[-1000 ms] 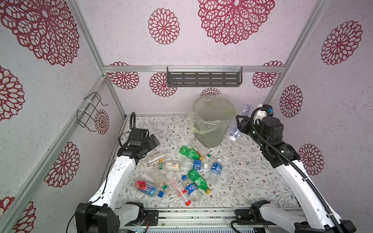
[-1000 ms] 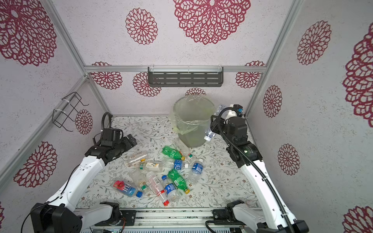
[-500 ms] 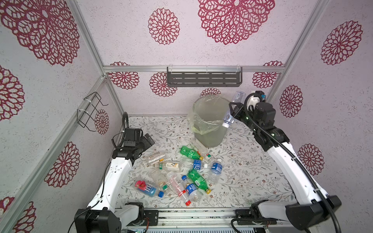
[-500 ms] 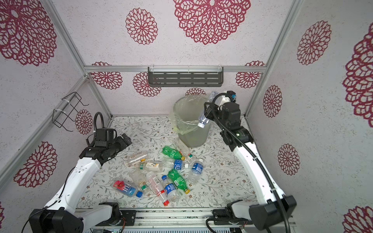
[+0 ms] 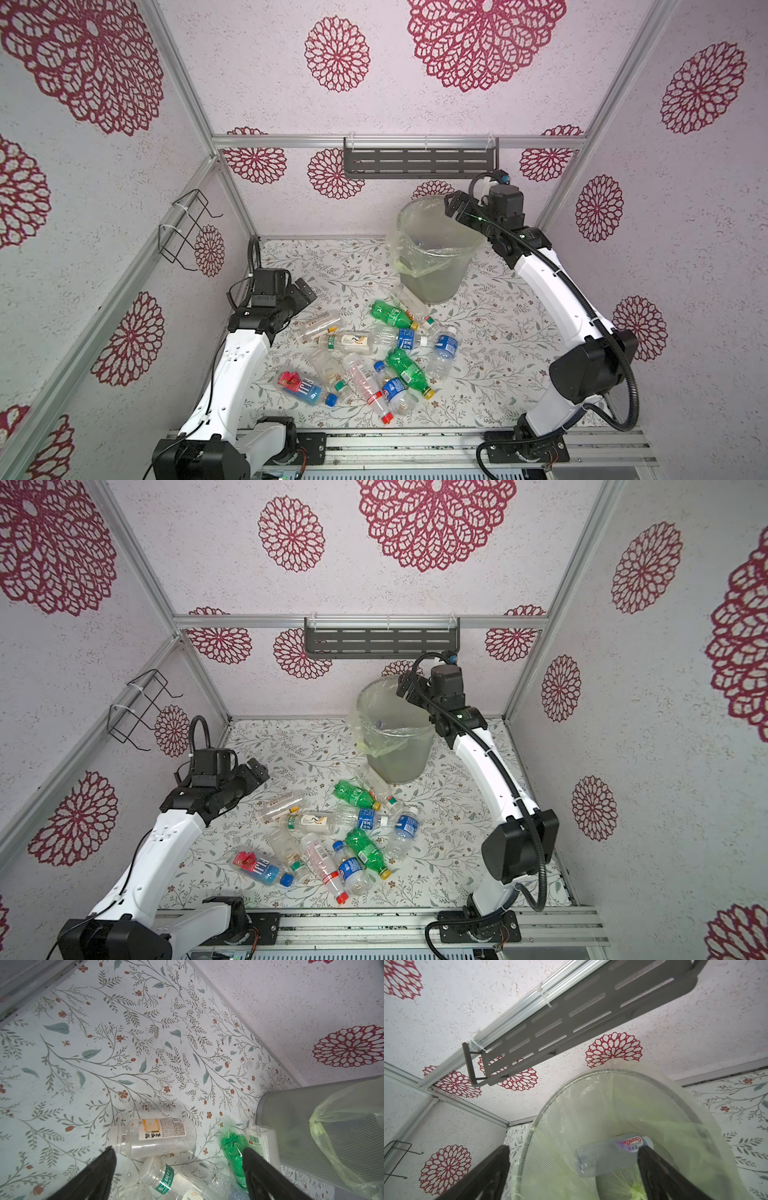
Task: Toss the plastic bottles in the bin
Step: 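Open the right gripper to drop the clear bottle into the bin, then withdraw the right gripper from the bin while the left gripper lowers to the pile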
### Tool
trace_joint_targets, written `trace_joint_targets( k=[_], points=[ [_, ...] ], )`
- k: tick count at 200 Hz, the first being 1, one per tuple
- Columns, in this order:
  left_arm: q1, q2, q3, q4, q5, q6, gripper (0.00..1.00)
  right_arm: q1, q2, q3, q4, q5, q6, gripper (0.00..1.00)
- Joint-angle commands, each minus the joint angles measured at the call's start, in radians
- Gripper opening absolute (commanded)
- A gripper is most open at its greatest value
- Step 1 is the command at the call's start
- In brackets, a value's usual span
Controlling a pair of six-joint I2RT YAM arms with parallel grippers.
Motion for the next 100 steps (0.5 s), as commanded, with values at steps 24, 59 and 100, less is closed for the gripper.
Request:
trace_joint_targets(
  k=[24,59,100],
  points=[
    [0.014,-0.005,0.001,0.009,0.002,-0.023,0.97,-0.003,-0.238,-0.190,0.076,-0.024,-0.024,0.99],
    [0.016,-0.012,-0.002,0.008,-0.010,-0.051,0.97,-0.004,-0.377,-0.347,0.059,0.013,-0.039,0.99],
    [0.015,-0.029,-0.015,-0.027,-0.045,-0.120,0.97,-0.005,-0.495,-0.486,0.039,0.070,-0.041,0.99]
  ],
)
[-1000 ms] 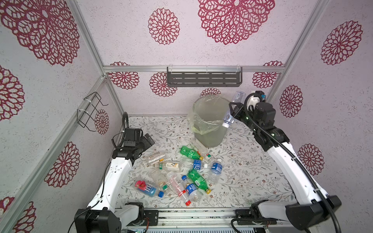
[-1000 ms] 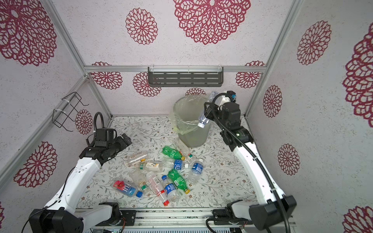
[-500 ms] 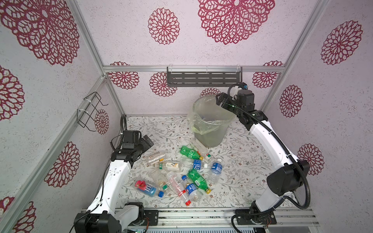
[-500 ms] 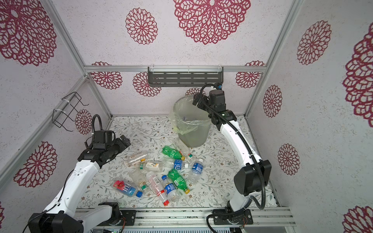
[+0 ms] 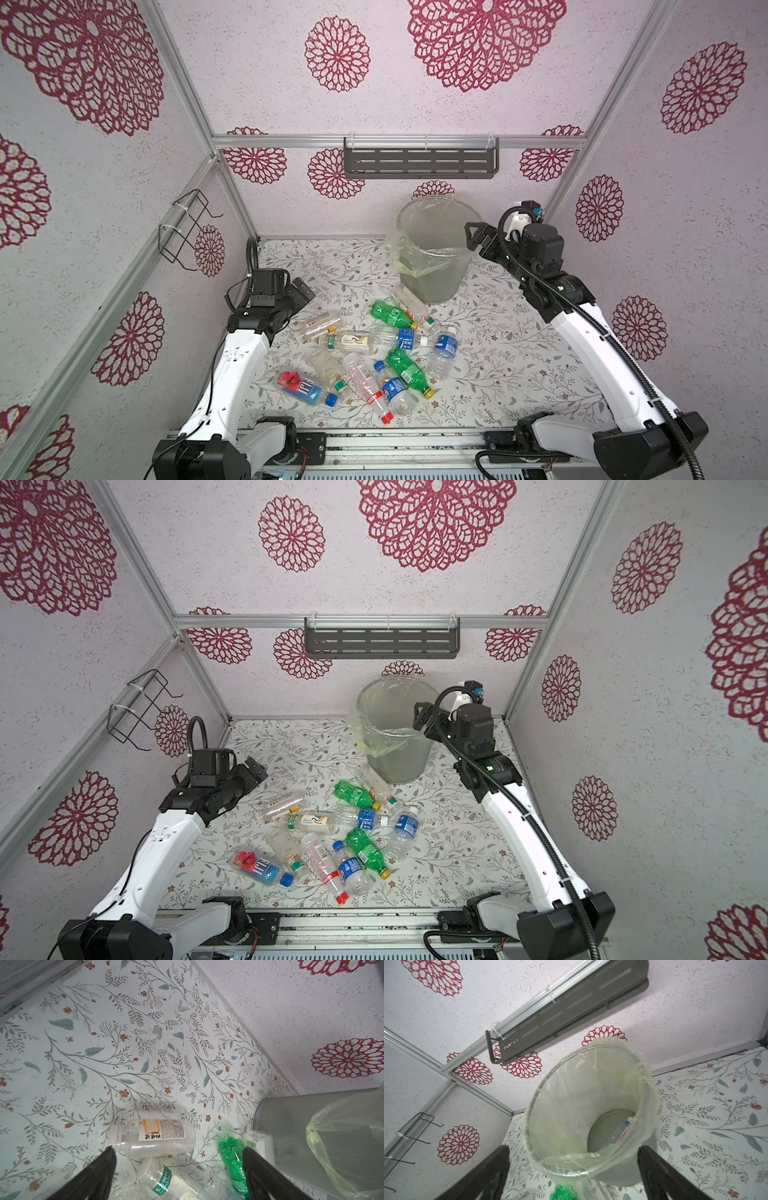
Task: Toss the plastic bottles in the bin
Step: 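Withdraw the right gripper from the bin while the left gripper lowers to the pile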
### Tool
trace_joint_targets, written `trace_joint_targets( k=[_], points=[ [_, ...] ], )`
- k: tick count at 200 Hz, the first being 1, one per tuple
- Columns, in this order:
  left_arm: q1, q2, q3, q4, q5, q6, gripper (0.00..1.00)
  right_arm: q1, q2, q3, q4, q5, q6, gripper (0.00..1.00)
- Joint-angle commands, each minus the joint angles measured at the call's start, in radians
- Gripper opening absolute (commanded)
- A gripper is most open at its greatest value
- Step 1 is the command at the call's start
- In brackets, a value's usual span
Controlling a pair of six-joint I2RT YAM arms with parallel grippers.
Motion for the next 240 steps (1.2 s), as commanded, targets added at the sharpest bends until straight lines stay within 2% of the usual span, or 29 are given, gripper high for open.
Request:
trace_joint_targets(
  k=[1,92,133,176,223,240],
  points=[
    [0.008,-0.025,-0.016,-0.026,-0.039,-0.068,0.97,-0.004,-0.060,-0.048,0.000,0.053,-0.023,0.99],
    [0.008,-0.057,-0.036,-0.230,-0.167,-0.258,0.97,-0.003,-0.140,-0.261,-0.030,0.073,0.018,0.99],
    [0.008,-0.020,-0.026,-0.291,-0.142,-0.271,0.97,-0.005,-0.175,-0.329,-0.032,0.087,0.045,0.99],
    [0.007,0.025,-0.065,-0.340,-0.069,-0.300,0.97,-0.005,-0.201,-0.384,-0.042,0.077,0.050,0.99],
    [0.005,-0.042,-0.161,-0.336,-0.038,-0.385,0.97,-0.005,-0.233,-0.443,-0.031,0.097,0.061,0.99],
    [0.000,-0.087,-0.186,-0.356,-0.073,-0.424,0.97,-0.006,-0.238,-0.457,-0.028,0.105,0.066,0.99]
  ],
)
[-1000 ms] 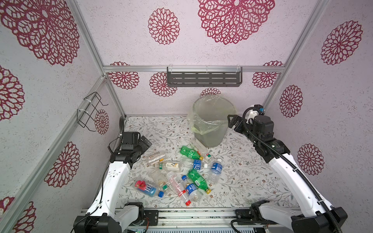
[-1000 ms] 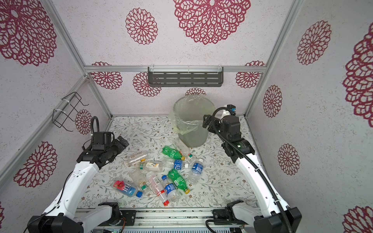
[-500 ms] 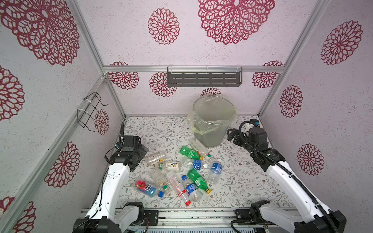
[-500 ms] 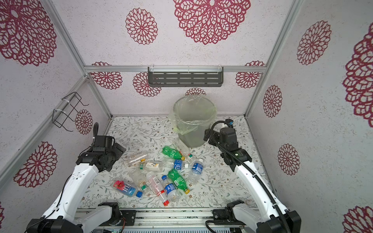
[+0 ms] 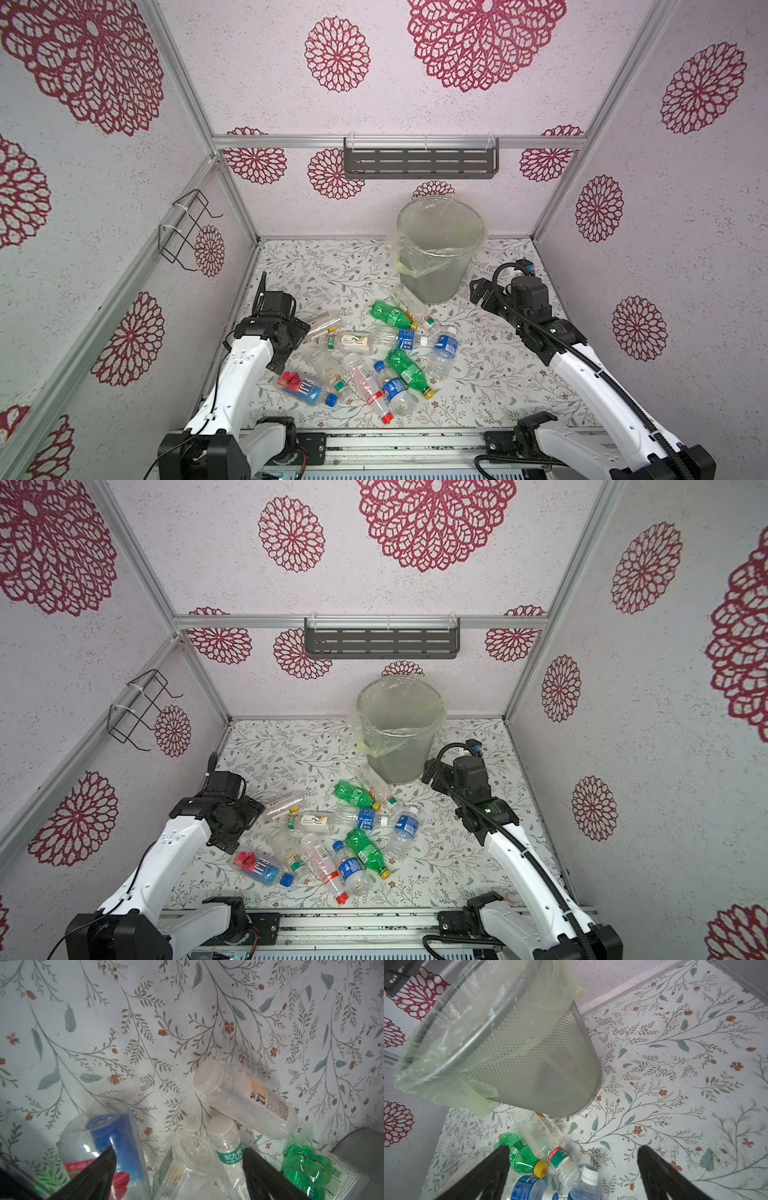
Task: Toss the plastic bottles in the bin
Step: 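Withdraw the right gripper from the bin while the left gripper lowers to the pile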
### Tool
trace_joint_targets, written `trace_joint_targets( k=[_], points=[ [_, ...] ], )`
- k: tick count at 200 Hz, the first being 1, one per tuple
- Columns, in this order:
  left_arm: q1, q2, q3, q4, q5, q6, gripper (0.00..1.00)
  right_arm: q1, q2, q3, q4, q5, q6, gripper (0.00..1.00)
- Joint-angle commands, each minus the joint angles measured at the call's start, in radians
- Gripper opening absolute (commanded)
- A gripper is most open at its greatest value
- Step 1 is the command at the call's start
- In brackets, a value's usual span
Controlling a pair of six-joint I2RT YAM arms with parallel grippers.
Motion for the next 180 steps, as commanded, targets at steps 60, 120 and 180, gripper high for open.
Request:
trace_joint_targets(
  k=[60,120,180],
  points=[
    [-0.001,-0.127,0.006,-0.141,-0.092,-0.093,0.97,-0.011,-0.028,-0.020,0.007,0.038,0.013,0.99],
    [-0.002,-0.135,-0.050,-0.173,0.001,-0.125,0.97,-0.015,-0.044,-0.051,0.007,0.035,0.024,0.99],
    [-0.012,-0.166,-0.137,-0.151,0.032,-0.158,0.98,-0.017,-0.080,-0.090,0.027,0.044,0.047,0.99]
  ],
)
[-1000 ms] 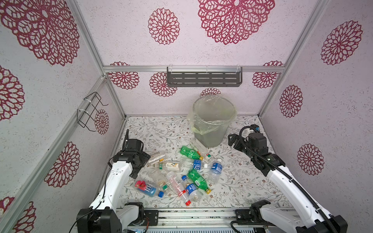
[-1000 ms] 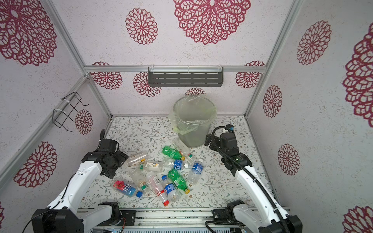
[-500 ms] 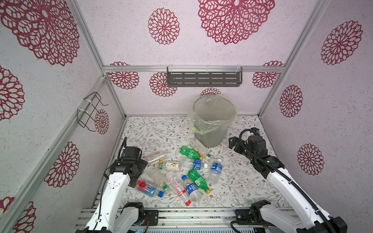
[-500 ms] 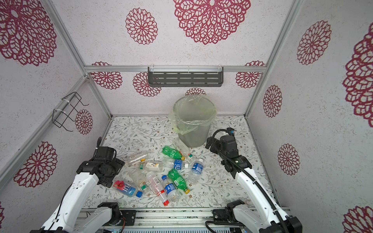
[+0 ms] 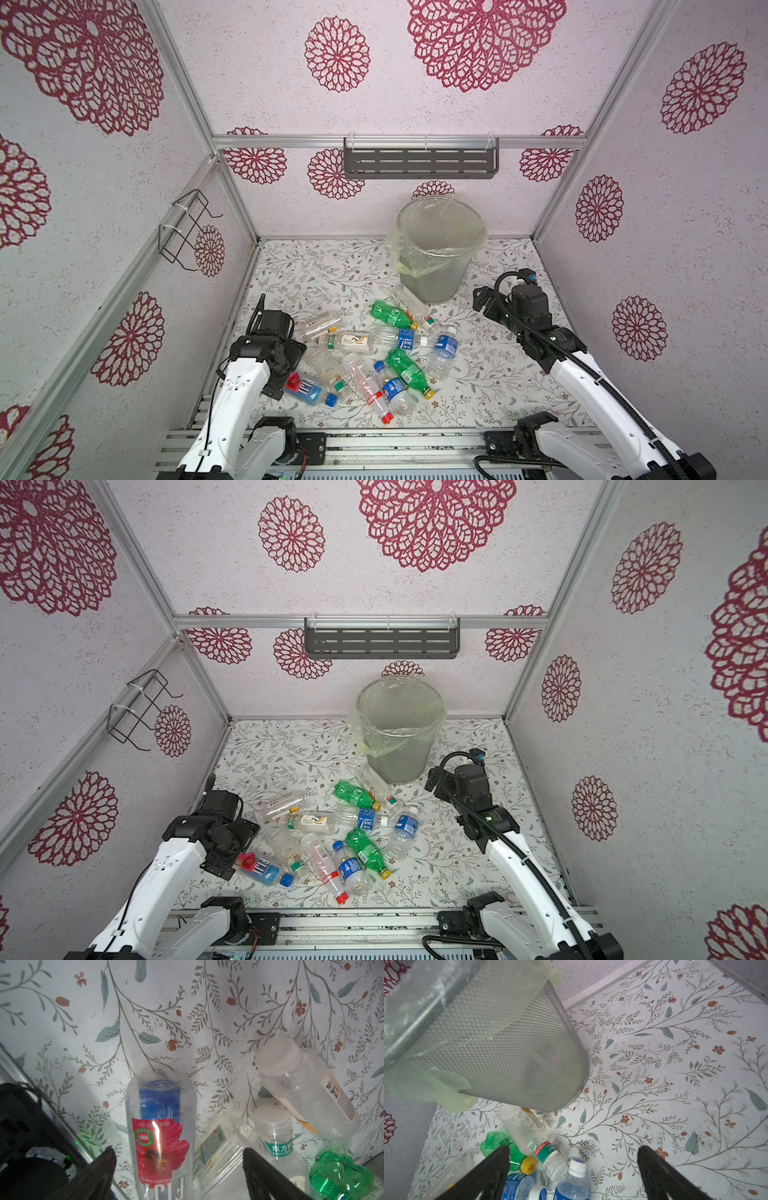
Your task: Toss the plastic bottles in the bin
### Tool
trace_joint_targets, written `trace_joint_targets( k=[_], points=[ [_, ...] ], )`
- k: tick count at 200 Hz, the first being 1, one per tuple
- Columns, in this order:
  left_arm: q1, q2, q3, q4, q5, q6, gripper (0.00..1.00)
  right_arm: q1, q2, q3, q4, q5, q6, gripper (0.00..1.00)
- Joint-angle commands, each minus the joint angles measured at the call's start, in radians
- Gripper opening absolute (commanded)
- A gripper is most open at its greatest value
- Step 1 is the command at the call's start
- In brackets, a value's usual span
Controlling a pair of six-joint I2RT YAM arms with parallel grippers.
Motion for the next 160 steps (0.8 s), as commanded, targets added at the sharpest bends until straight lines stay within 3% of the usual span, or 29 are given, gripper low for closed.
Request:
trace_joint_targets(
  k=[1,61,160],
  points=[
    [-0.006,-0.020,-0.039,0.009,0.018,-0.041,0.98,-0.004,-0.028,-0.012,0.025,0.019,0.028,0.99],
    [-0.012,-0.011,-0.167,0.134,0.087,-0.071,0.97,-0.007,-0.028,-0.025,0.022,0.009,0.032,0.99],
    [-0.021,0.028,-0.187,0.152,-0.003,-0.048,0.96,-0.008,-0.055,-0.047,0.023,0.015,0.036,0.99]
  ],
)
